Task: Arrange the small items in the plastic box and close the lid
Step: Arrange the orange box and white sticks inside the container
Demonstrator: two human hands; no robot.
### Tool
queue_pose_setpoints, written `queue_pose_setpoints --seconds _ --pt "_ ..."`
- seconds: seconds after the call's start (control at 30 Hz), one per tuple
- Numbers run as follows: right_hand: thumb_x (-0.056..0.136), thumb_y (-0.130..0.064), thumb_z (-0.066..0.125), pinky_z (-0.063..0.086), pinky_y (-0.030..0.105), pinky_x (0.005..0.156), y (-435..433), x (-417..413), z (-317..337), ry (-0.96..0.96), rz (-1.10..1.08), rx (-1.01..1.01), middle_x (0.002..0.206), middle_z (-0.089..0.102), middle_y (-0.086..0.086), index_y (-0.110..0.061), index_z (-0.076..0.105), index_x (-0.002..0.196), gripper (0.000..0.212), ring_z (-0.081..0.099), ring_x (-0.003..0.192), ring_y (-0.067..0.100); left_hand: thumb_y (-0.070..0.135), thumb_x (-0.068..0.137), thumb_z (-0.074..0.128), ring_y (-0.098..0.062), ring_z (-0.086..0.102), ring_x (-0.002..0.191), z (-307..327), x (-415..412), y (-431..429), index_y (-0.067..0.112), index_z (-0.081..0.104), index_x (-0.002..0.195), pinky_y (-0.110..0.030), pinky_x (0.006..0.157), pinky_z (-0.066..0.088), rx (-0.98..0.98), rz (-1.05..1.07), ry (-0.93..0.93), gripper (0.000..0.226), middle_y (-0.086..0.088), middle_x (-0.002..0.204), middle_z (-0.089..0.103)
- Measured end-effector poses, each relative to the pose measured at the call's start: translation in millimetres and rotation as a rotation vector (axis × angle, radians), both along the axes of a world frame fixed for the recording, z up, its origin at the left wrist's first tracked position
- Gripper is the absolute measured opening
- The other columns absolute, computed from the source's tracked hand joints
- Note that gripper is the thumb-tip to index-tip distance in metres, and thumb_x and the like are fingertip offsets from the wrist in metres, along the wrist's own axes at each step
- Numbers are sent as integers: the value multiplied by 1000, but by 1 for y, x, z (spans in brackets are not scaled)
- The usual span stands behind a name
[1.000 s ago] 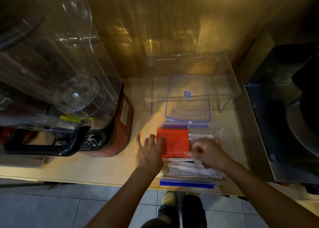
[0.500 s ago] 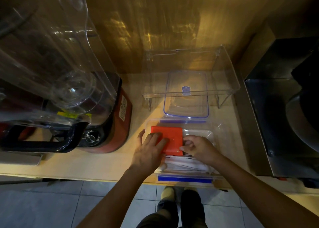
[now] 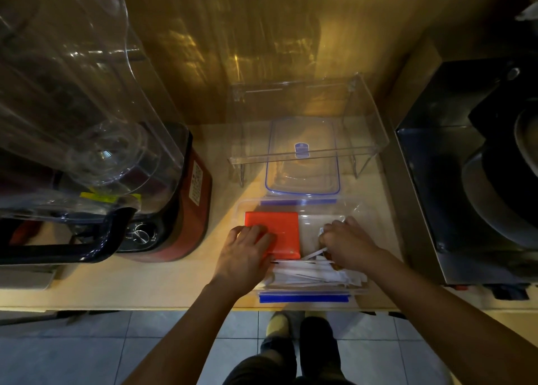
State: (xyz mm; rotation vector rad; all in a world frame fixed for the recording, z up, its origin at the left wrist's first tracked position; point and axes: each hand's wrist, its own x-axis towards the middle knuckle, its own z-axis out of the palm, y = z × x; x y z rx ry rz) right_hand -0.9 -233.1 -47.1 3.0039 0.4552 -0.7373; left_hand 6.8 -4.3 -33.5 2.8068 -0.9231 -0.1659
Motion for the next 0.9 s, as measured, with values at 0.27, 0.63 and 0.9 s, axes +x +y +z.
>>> queue_pose_setpoints --seconds 0.27,0.63,0.9 --pt "85 -18 55 36 26 71 -10 4 33 -14 -32 174 89 69 1 -25 58 84 8 62 85 18 28 87 57 -28 59 102 3 -1 -1 16 60 112 -40 92 41 -119 17 67 28 -7 111 64" --pt "88 -18 56 48 29 79 -6 -19 44 200 -172 409 95 67 -1 -14 67 93 12 60 89 16 16 85 58 -35 65 89 11 -18 -40 16 65 113 -38 80 51 -180 -196 196 29 -13 98 72" --pt "84 -16 55 37 26 68 -4 -6 12 -84 -174 338 85 57 -3 -21 64 82 10 56 87 17 25 91 52 -29 65 96 5 -17 -42 22 60 117 -37 81 53 76 -74 340 28 -9 110 69"
